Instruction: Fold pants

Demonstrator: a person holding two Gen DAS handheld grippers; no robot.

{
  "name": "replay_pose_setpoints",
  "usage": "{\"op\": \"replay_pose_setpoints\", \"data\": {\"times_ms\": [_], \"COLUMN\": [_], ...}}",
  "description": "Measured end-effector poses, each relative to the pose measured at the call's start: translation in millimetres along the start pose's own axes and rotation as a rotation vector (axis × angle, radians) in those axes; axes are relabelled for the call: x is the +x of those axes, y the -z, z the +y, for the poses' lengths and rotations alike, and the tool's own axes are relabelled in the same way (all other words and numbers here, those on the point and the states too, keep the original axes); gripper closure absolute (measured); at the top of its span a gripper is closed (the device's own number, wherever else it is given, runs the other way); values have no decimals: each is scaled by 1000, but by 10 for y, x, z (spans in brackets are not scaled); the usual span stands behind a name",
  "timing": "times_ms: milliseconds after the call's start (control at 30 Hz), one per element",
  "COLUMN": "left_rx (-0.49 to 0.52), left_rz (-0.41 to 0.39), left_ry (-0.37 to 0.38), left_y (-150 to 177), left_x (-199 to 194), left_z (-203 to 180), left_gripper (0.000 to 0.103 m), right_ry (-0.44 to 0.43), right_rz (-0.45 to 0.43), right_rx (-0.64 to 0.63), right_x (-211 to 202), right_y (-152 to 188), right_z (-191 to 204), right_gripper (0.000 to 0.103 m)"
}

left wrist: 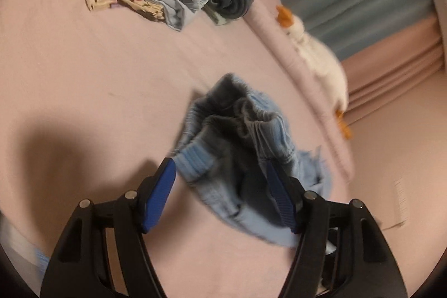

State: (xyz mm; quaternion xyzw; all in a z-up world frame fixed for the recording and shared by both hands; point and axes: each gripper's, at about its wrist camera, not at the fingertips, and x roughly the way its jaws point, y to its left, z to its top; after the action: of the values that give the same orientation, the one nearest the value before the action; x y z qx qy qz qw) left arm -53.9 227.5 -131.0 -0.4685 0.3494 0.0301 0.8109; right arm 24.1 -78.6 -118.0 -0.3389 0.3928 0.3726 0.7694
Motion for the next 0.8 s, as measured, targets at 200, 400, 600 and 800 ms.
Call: {"op": "replay_pose_setpoints", "data": {"times_ms": [200,400,600,800], "left_rx": [-61,-140,-136,-108], "left_rz": [-14,-55,25,35], "left_ry": [26,73,77,32], "left_y": [0,-51,3,-72], "left_x": [-88,-224,-29,104], "left_z": [25,140,119,7], "left_gripper": [37,37,37,81], "right_ry": [13,21,27,39], "right_rz": [-13,-11,-7,0], "right_rx": [29,50,60,60], "right_x": [-2,8,13,27], "right_y": [7,27,11,-11], "right_z": [3,38,63,96], "right_gripper": [96,96,96,95]}}
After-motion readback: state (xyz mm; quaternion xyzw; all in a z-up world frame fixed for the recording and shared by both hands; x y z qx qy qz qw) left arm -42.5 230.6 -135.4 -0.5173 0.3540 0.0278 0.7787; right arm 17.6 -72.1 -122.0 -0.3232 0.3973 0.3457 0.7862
